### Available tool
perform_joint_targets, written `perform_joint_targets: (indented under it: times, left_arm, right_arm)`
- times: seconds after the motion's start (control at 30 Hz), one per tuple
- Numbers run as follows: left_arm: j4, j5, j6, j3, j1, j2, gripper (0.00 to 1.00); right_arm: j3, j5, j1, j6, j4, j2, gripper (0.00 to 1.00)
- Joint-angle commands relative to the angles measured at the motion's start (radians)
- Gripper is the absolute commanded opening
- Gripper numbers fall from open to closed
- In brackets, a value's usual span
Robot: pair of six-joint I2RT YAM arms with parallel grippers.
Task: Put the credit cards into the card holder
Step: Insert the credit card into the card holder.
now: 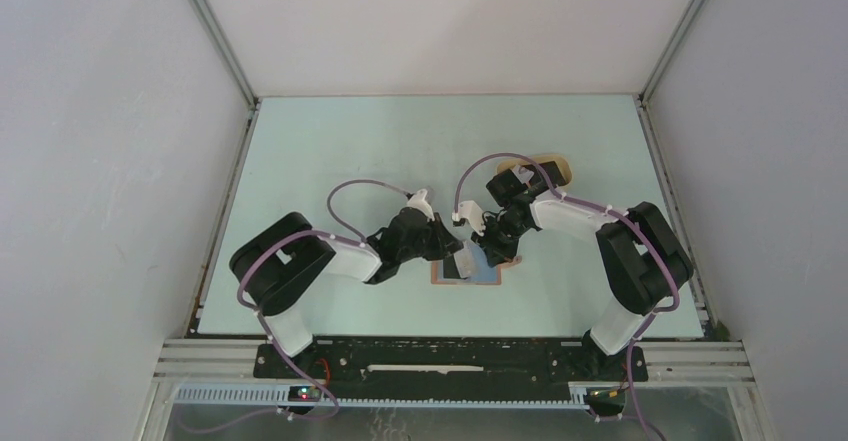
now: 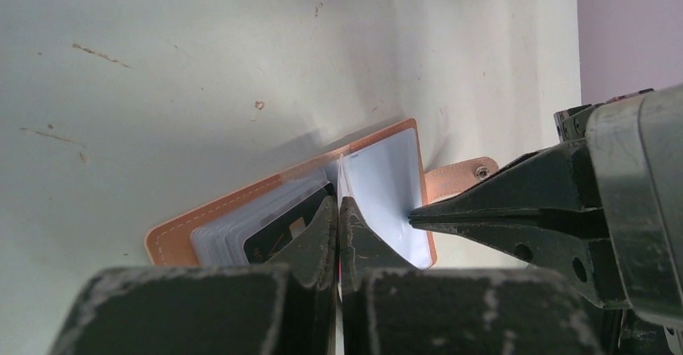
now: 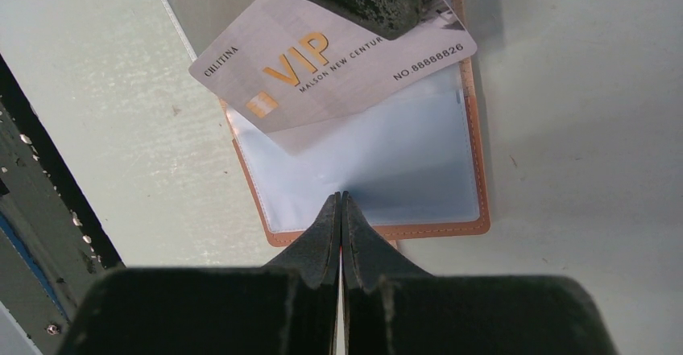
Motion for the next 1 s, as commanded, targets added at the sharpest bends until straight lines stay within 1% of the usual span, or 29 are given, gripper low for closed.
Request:
perform_joint_targets:
  times: [0.0,0.33,0.63,0.97]
  left_arm:
    - [-0.071,0.026,0.062,0.052,-0.008,0.035,0.00]
    - [-0.165,0.102,0.079,0.105,-0.008,0.062,0.00]
    - [-0.307,0.083,0.097,0.143,-0.008,0.043,0.00]
    - [-0.396,0.092,0.115,0.180,-0.008,0.046,0.00]
  right_arm:
    - [0.025,-0.002,0.011,0.011,-0.024,0.008,0.03]
    - [0.025,-0.013,0.011,0.008,-0.028,0.004,0.04]
    - [0.025,-0.015,0.011,0.008,-0.026,0.003,0.04]
    - [0.025,-0.016,0.012,0.008,-0.025,0.002,0.04]
